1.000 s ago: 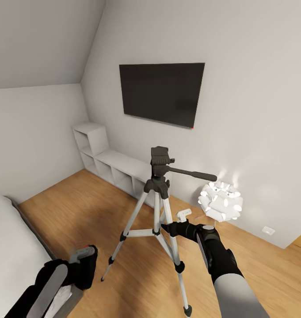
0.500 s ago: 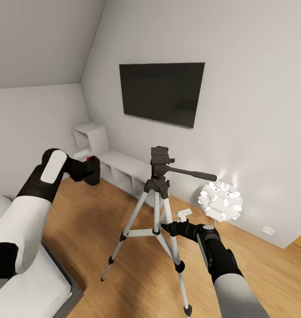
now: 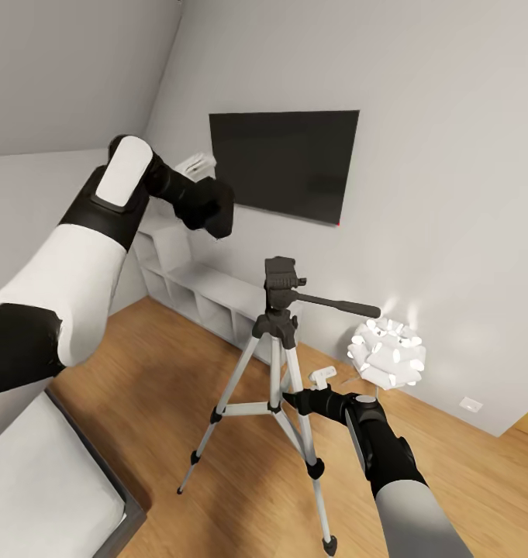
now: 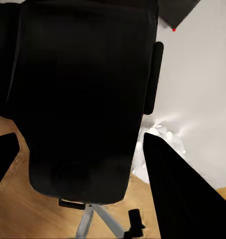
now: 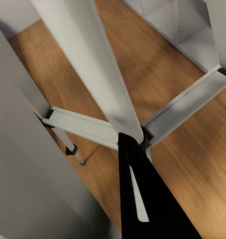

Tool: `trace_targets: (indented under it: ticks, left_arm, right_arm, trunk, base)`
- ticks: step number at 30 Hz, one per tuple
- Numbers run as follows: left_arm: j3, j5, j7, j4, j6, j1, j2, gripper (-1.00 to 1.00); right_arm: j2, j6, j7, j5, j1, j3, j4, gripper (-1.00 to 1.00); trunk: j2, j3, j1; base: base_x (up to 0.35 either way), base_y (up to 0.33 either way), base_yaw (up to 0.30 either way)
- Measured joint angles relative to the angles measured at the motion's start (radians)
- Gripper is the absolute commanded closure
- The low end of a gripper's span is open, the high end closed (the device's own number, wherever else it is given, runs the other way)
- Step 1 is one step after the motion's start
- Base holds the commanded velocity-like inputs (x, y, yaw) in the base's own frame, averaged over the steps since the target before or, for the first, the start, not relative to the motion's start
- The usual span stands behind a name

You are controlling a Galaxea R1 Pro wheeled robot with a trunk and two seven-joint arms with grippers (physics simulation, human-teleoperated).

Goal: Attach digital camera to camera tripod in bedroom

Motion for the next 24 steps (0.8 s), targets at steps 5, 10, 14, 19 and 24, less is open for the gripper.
trace_targets:
  ticks: [5,10,14,19,24]
  left_arm:
    - [-0.118,0.016,-0.001,-0.085,0.000,-0.002,-0.019,1.00]
    - [-0.162,0.087,-0.002,-0.103,0.001,-0.002,-0.042,1.00]
    - [-0.215,0.126,-0.003,-0.106,0.002,-0.002,-0.051,1.00]
    - [-0.290,0.175,-0.003,-0.103,-0.001,-0.002,-0.057,1.00]
    - [-0.311,0.201,0.029,-0.101,-0.008,-0.002,-0.055,1.00]
  right_arm:
    - [0.000,0.000,-0.001,-0.001,0.000,0.000,0.001,1.00]
    - [0.000,0.001,-0.001,-0.002,0.000,0.000,0.000,1.00]
    - [0.000,0.001,-0.002,-0.003,0.000,0.001,0.001,1.00]
    - [0.000,0.002,-0.004,-0.006,0.000,0.001,0.001,1.00]
    - [0.000,0.002,-0.006,-0.008,0.000,0.002,0.001,1.00]
  trunk:
    - [0.000,0.000,0.000]
    - [0.000,0.000,0.000]
    - [0.000,0.000,0.000]
    - [0.000,0.000,0.000]
    - [0.000,0.000,0.000]
  base:
    - [0.000,0.000,0.000]
    - [0.000,0.000,0.000]
    - [0.000,0.000,0.000]
    - [0.000,0.000,0.000]
    - [0.000,0.000,0.000]
